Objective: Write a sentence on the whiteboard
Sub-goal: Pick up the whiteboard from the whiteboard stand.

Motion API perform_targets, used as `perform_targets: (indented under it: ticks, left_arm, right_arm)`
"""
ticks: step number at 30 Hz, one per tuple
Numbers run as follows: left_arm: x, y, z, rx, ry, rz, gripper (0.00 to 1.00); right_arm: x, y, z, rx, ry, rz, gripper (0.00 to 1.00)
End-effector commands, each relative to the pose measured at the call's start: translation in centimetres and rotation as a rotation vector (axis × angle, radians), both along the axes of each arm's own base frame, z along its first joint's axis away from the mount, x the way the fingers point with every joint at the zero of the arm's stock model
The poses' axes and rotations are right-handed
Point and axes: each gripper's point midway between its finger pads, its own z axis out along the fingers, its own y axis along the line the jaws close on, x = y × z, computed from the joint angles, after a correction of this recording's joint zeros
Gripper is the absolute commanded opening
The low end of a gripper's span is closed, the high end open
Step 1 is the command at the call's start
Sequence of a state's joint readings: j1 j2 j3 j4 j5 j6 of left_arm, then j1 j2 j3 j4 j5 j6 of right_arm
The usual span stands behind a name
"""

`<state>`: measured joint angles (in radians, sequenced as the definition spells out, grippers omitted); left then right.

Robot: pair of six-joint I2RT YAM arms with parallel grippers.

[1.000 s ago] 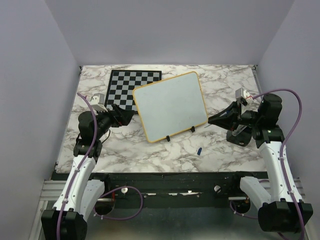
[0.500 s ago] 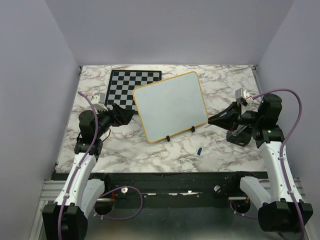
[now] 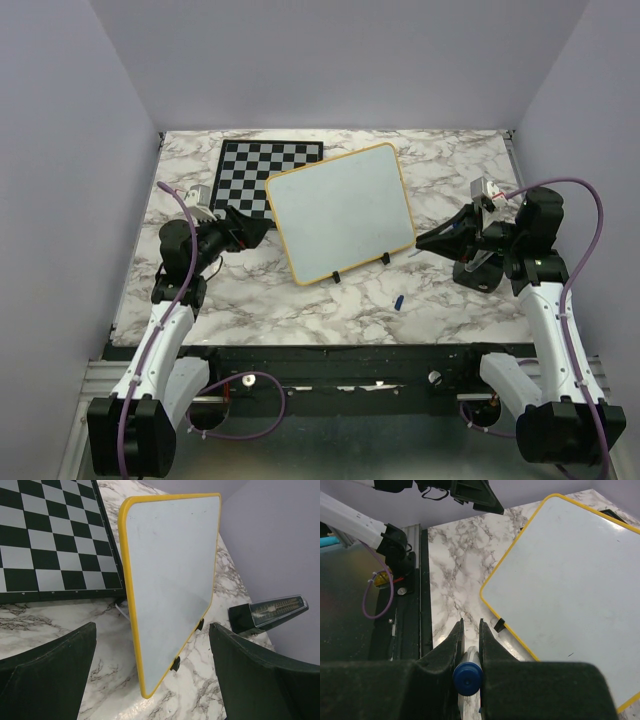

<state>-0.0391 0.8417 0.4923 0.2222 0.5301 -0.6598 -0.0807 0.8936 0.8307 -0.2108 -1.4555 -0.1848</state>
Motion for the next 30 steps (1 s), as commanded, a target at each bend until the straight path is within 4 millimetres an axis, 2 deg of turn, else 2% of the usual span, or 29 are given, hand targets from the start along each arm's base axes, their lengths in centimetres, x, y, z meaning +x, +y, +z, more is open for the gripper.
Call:
perform_targets:
  ticks: [1, 30]
  left_arm:
    - [-0.07, -0.28, 0.12, -0.016, -0.020, -0.026, 0.99]
    - [0.68, -0.84, 0.23, -0.023, -0.042, -0.066, 0.99]
  right_arm:
    - [-0.45, 0.06, -0.38, 0.010, 0.010, 0.034, 0.00]
    - [-0.59, 0.09, -0.40, 0.013, 0.010, 0.046, 0.01]
